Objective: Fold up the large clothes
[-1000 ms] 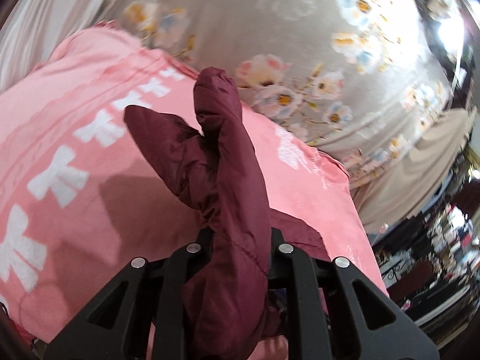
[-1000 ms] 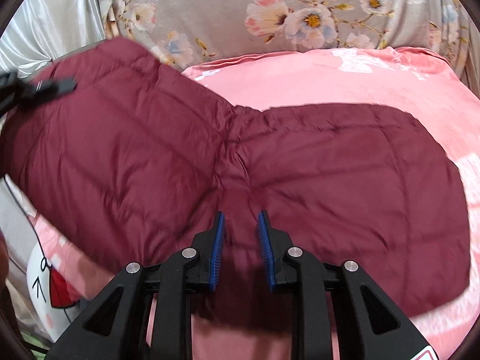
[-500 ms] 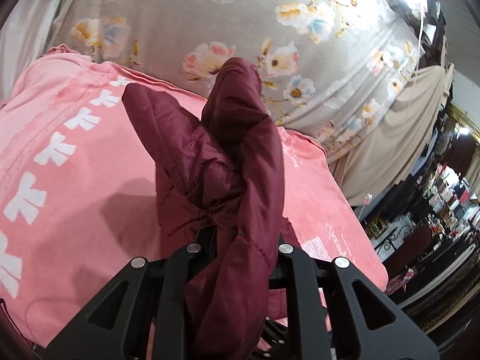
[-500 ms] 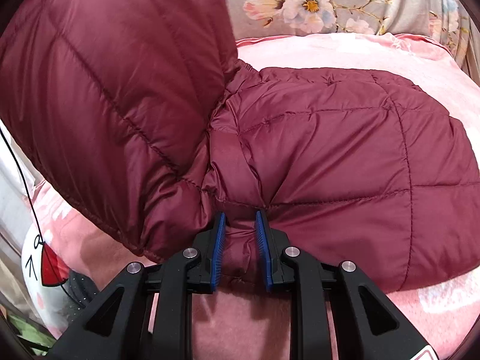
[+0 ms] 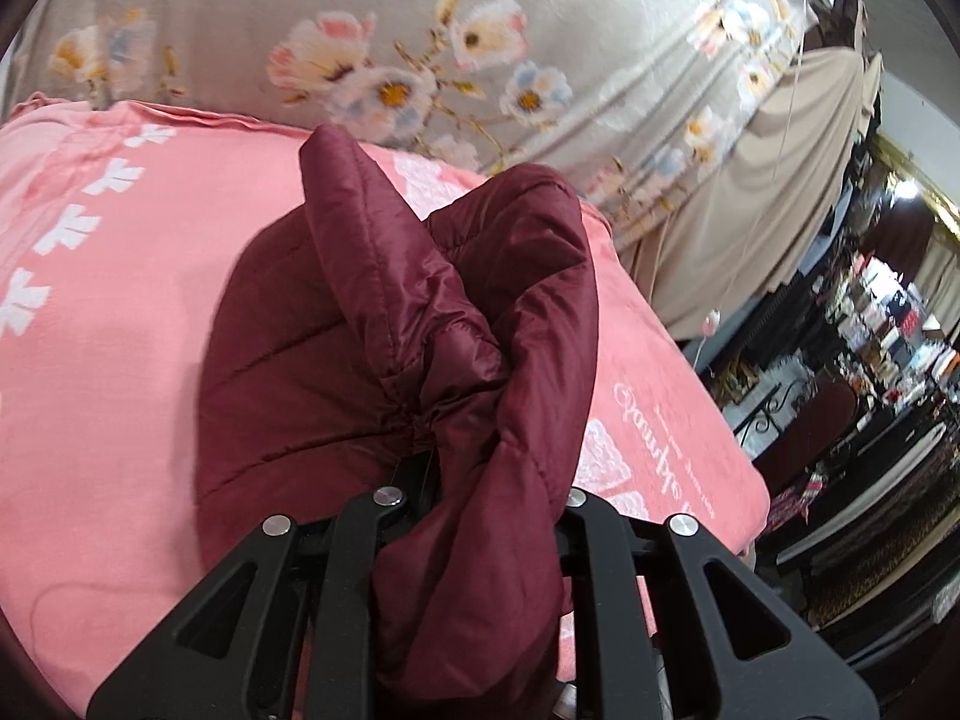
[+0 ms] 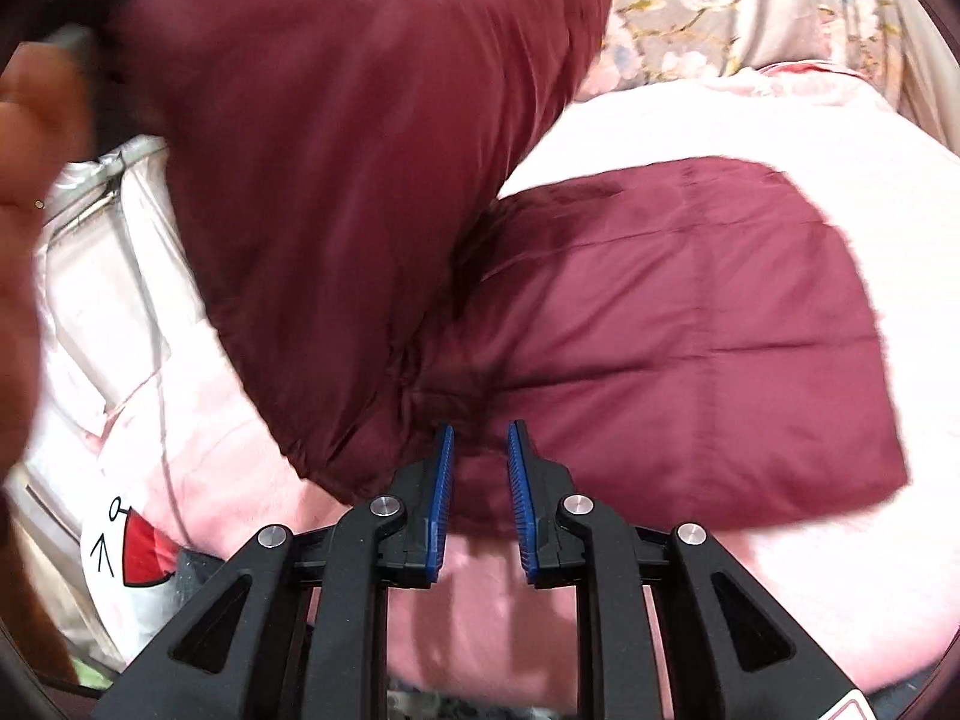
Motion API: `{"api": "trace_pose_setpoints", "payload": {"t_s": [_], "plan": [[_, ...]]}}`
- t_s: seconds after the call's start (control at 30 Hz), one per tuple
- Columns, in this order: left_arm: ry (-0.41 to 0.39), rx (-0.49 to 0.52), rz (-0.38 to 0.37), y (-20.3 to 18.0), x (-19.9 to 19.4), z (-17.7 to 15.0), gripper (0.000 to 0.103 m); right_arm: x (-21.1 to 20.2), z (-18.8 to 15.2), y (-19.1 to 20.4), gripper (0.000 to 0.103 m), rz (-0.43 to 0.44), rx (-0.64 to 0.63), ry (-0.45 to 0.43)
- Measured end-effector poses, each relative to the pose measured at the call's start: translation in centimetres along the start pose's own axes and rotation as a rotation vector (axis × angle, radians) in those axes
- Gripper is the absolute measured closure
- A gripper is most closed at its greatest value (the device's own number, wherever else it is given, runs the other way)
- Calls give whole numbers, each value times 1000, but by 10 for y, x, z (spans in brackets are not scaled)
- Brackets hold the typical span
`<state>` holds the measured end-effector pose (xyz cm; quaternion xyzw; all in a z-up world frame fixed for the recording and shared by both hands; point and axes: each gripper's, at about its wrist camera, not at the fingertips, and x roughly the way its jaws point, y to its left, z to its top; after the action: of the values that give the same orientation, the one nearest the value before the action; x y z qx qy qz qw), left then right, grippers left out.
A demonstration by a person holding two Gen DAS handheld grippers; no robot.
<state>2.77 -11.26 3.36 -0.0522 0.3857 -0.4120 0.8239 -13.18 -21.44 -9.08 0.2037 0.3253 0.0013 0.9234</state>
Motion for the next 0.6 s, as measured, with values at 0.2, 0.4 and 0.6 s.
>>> {"api": "trace_pose_setpoints", "payload": {"t_s": [0.2, 0.4, 0.6], "plan": [[96, 31, 6, -26, 58, -8, 88, -36, -7, -28, 86, -58, 40, -32], [202, 76, 50, -46, 116, -29, 88, -56, -23, -34, 86, -89, 40, -29], [269, 120, 92, -60, 155, -49, 87, -64, -37, -43, 86, -93, 86, -6]]}}
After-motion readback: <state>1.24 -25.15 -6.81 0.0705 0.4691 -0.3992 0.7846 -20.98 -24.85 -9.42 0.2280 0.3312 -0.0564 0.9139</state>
